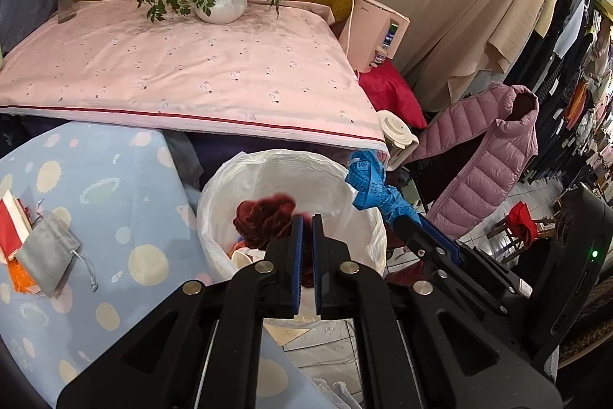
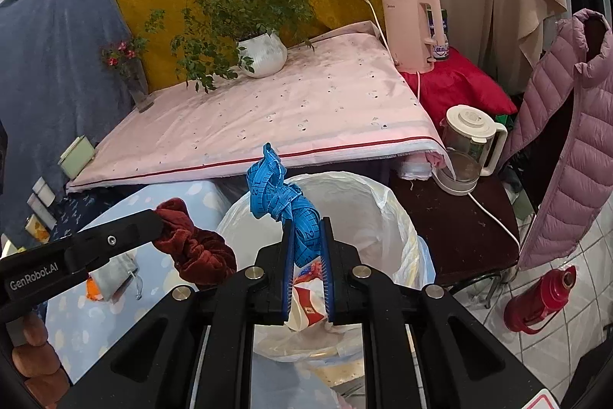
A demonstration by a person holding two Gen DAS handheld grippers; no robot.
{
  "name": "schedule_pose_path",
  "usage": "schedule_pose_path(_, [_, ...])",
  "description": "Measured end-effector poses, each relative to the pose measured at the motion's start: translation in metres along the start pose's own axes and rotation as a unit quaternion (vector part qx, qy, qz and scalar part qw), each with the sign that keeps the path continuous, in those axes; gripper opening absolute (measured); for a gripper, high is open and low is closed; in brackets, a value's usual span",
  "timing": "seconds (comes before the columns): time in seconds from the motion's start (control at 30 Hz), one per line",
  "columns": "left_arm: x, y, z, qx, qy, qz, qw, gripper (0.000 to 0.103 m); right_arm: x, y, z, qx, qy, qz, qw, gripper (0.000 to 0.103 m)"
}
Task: Collect trash
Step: 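Carry the tape measure and scrunchie over the bin and open both grippers, then move both grippers back to the cups and grey pouch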
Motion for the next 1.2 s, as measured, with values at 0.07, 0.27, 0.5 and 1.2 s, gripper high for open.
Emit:
schedule_pose_path(0.07, [-0.002,0.000,0.002,0.006,0.002,-0.003,1.0000,0.012,-0.001,0.000,0.001,0.001,-0.003,-0.001,1.000,0.014])
schedule_pose_path(0.27, [-0.001,-0.002,0.019,0.018,0.034,-0.010,0.9992,0.045,-0.003,0.000,0.003,-0.006,0.000,-0.003,1.000,0.028])
schedule_pose_path(0.5, [0.007,-0.003,0.033,0.020,0.053,-0.014,0.9983,0.045,-0.001,0.000,0.012,-0.001,0.006,-0.002,1.000,0.037])
schedule_pose_path(1.2, [0.048,-0.010,0.098,0.065,0.100,-0.032,0.9923,0.055,0.007,-0.016,0.090,0.045,0.048,0.009,0.998,0.046])
Point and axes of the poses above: each gripper's, at about its wrist camera, not at the fingertips, and x roughly against the way its jaws point, z to its left, y to its top, the point moved 10 cm from there along -x, roughly the way its jaws point, and after that the axes turned 12 degrees about -z, right-handed, at the moved point
